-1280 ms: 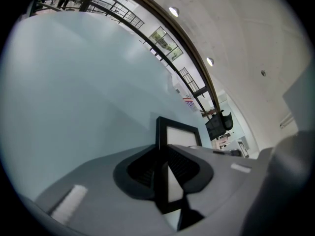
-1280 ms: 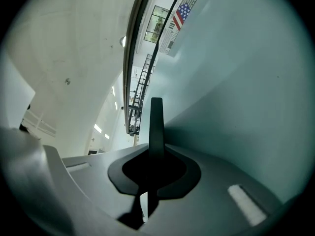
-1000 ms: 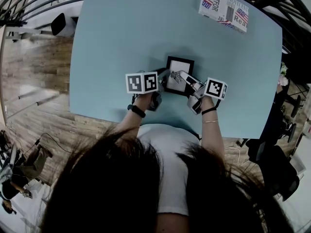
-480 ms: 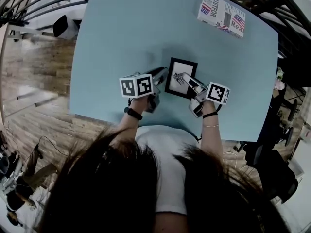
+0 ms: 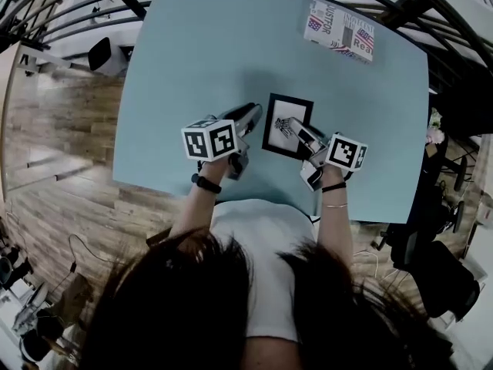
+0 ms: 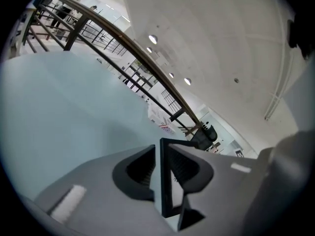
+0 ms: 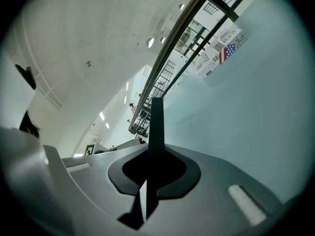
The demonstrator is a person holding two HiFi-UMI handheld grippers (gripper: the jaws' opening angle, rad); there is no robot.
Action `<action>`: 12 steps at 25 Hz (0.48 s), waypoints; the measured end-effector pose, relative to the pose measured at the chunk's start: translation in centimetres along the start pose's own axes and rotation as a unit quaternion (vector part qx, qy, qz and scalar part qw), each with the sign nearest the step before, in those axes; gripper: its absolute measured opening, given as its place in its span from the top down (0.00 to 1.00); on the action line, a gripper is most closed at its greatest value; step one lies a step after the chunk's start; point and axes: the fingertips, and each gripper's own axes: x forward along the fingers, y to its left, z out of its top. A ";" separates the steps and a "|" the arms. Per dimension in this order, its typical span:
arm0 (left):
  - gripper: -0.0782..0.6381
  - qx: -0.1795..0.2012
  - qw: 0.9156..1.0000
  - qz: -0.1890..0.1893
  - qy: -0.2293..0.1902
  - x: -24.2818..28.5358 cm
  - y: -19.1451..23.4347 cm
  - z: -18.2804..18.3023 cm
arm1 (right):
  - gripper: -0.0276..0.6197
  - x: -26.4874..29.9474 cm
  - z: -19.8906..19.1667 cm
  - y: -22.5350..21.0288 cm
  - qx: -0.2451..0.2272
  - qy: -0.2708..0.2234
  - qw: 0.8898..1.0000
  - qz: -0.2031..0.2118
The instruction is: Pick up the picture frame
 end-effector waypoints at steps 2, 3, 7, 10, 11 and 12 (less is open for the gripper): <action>0.70 0.019 1.000 -0.005 -0.011 -0.7 -1.1 0.7 | 0.94 -0.8 0.1 0.9 -0.009 -0.009 1.000 0.001; 0.70 0.027 0.999 -0.007 -0.016 -1.0 -1.7 1.1 | 0.94 -1.2 0.2 1.4 -0.014 -0.014 1.000 0.002; 0.70 0.060 0.997 -0.014 -0.037 -2.5 -3.7 2.4 | 0.94 -2.7 0.9 3.4 -0.038 -0.036 0.999 0.008; 0.70 0.090 0.995 -0.015 -0.047 -3.3 -4.9 3.1 | 0.94 -3.8 1.5 4.7 -0.063 -0.050 0.997 0.004; 0.70 0.101 0.994 -0.014 -0.050 -3.5 -5.3 3.3 | 0.94 -4.2 1.7 5.1 -0.072 -0.054 0.996 0.002; 0.70 0.112 0.992 -0.013 -0.052 -3.7 -5.6 3.4 | 0.94 -4.6 2.0 5.5 -0.082 -0.060 0.995 0.001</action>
